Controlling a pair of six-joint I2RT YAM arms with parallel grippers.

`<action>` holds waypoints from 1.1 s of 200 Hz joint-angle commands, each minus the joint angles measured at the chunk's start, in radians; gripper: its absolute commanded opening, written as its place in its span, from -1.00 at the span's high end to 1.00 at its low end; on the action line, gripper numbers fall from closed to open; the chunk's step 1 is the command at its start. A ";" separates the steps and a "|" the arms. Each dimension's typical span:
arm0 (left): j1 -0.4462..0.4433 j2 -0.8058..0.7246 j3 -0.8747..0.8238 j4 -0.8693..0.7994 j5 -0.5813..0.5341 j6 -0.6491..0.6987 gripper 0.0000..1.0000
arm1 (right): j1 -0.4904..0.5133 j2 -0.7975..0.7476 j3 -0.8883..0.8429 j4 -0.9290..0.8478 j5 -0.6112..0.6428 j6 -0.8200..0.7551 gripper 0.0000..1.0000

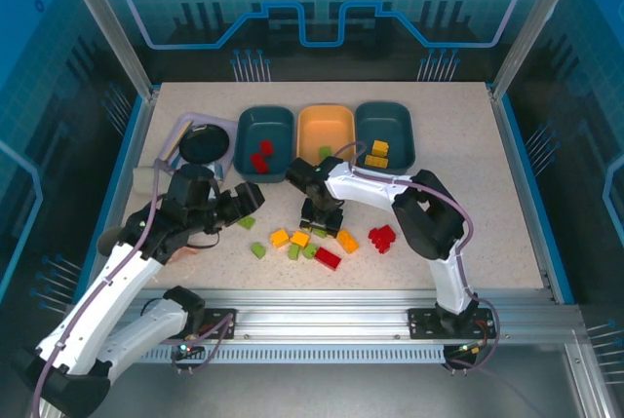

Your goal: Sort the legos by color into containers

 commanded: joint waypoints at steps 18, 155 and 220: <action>-0.008 -0.007 -0.018 -0.003 0.032 -0.016 -0.79 | -0.013 0.040 0.028 -0.040 0.026 0.013 0.09; -0.011 0.112 0.093 0.081 0.034 -0.015 -0.82 | -0.096 -0.057 0.327 -0.134 0.284 -0.304 0.40; 0.022 0.311 0.198 0.173 0.027 -0.011 -0.85 | -0.232 0.256 0.791 -0.158 0.205 -0.477 0.39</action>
